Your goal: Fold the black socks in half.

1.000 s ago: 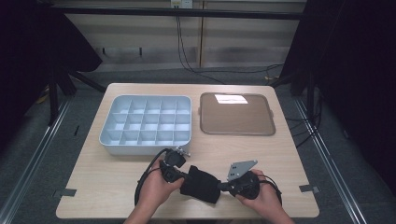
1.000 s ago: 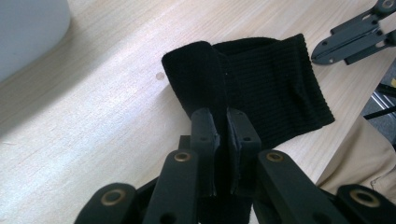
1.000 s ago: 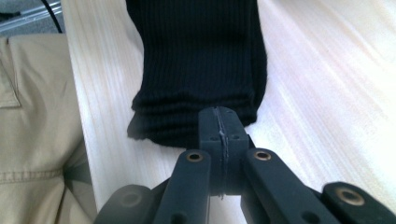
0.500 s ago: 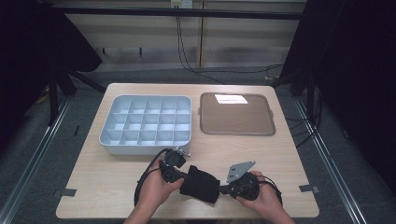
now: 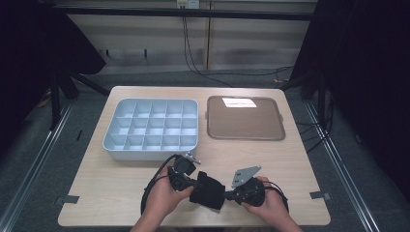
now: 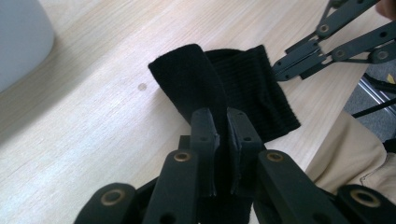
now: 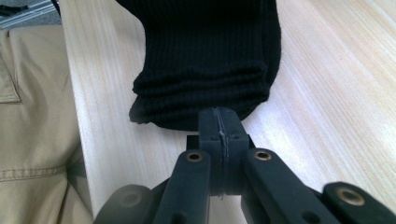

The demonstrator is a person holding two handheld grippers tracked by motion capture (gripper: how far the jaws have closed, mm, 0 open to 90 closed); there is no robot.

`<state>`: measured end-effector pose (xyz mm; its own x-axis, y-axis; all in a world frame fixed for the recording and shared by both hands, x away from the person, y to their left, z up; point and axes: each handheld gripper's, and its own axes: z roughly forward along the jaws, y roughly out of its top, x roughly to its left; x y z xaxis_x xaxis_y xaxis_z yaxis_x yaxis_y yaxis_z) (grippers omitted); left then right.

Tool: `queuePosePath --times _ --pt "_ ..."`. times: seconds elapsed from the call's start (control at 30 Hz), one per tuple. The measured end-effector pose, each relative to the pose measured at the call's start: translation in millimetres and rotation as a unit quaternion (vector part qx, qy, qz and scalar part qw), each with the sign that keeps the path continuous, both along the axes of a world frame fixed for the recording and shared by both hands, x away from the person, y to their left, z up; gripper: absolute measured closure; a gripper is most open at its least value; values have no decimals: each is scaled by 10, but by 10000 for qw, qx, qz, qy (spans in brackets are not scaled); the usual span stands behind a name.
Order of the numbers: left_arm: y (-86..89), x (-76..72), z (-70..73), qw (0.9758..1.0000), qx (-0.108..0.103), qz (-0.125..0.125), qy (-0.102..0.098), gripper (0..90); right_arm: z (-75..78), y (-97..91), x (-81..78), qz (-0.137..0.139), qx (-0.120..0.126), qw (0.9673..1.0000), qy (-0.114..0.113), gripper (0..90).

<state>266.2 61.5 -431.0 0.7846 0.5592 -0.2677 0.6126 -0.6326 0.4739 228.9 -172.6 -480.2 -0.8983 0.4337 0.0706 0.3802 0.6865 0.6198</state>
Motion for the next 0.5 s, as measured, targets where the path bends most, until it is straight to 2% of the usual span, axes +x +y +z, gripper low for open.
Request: queuePosePath --times 0.5 --pt "-133 -24 -16 9998 48 -167 -94 815 -13 84 10 -18 24 10000 -23 900"
